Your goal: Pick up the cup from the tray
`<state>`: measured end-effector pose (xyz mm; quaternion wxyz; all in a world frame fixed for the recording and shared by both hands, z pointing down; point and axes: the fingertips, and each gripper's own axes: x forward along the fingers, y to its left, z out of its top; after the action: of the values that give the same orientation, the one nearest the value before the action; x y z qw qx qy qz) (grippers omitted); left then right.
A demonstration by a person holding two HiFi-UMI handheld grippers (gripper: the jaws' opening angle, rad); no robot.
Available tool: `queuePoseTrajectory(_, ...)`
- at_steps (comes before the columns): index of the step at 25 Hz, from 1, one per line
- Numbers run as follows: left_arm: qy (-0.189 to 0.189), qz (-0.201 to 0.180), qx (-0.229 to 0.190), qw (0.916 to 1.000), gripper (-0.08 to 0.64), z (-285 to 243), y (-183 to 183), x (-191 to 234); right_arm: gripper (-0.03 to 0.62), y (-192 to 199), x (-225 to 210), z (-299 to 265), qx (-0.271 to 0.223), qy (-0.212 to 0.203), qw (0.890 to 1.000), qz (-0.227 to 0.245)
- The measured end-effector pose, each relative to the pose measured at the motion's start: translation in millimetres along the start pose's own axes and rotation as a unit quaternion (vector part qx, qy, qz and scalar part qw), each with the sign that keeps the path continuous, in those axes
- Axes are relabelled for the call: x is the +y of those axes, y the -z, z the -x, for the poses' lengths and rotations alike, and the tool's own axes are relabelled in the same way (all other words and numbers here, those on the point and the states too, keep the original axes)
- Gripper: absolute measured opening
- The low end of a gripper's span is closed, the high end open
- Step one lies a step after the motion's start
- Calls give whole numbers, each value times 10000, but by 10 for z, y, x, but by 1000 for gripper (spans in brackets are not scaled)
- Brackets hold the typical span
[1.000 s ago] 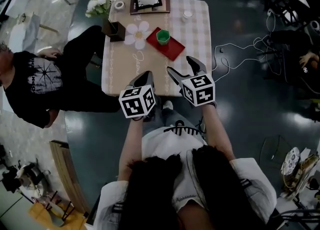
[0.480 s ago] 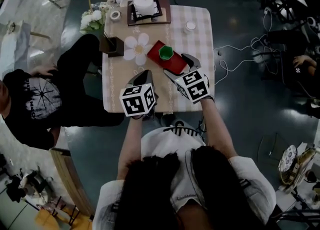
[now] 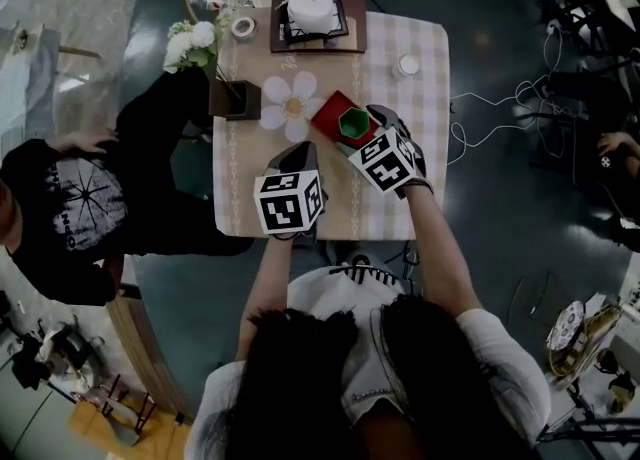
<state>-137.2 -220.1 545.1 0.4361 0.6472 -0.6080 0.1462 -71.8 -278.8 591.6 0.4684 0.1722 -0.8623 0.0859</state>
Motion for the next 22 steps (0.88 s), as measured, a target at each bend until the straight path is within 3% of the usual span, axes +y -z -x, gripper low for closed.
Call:
queuePoseTrajectory(6,66,100,285,9995,8,-154,23,107,385,50,-20,-224,342,-336,9988,-9)
queuePoseTrajectory(11,121,75,385,9992,8,-226,18,134,383,122,-63,-356,608,-211,9975,280)
queuePoseTrajectory(22,142,164,392,9990,8,-230,42,202,365,146,-38,-386,701,-236,9971,186)
